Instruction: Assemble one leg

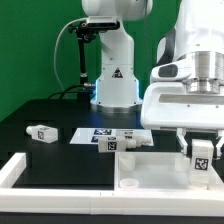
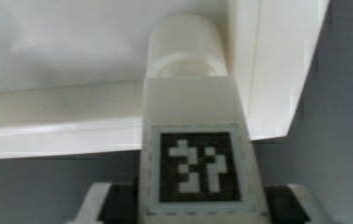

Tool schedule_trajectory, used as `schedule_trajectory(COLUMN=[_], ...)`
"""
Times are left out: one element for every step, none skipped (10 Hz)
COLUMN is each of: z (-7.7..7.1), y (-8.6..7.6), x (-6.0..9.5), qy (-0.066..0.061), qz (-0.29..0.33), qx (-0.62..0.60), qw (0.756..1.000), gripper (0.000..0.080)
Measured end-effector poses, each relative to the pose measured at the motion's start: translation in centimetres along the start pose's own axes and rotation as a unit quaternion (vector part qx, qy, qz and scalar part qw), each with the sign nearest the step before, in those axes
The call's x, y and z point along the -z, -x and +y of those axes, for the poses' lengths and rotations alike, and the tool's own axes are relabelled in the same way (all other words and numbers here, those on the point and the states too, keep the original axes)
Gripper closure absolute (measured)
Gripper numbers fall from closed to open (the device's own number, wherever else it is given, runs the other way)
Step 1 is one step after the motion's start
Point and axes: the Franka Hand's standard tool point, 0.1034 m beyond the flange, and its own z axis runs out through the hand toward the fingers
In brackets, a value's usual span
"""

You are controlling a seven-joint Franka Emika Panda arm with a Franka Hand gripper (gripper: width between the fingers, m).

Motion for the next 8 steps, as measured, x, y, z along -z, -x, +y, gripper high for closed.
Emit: schedule_trajectory(z=[0.0,0.0,0.0,0.0,0.1,0.2,1.1,1.2], y=[-0.1,-0.1,-0.1,-0.1,-0.1,-0.3,-1.3,-2.1], x=[0.0,0.0,0.0,0.0,0.0,0.0,0.7,1.6], qy=[0.001,0.001,0.001,0.001,0.001,0.002,0.001,-0.007], qz=[-0.001,-0.001,-0.001,-0.001,-0.001,-0.005,-0.031,-0.052], qx=[-0.003,-0.003,-0.004,-0.004,-0.004,0.004,0.01,-0.006], qw=[1.0,1.0,1.0,1.0,1.0,1.0,0.999,0.999], gripper=[0.0514,0.0514,0.0514,0.0424,0.0286,0.0189,0.0189,0.0158])
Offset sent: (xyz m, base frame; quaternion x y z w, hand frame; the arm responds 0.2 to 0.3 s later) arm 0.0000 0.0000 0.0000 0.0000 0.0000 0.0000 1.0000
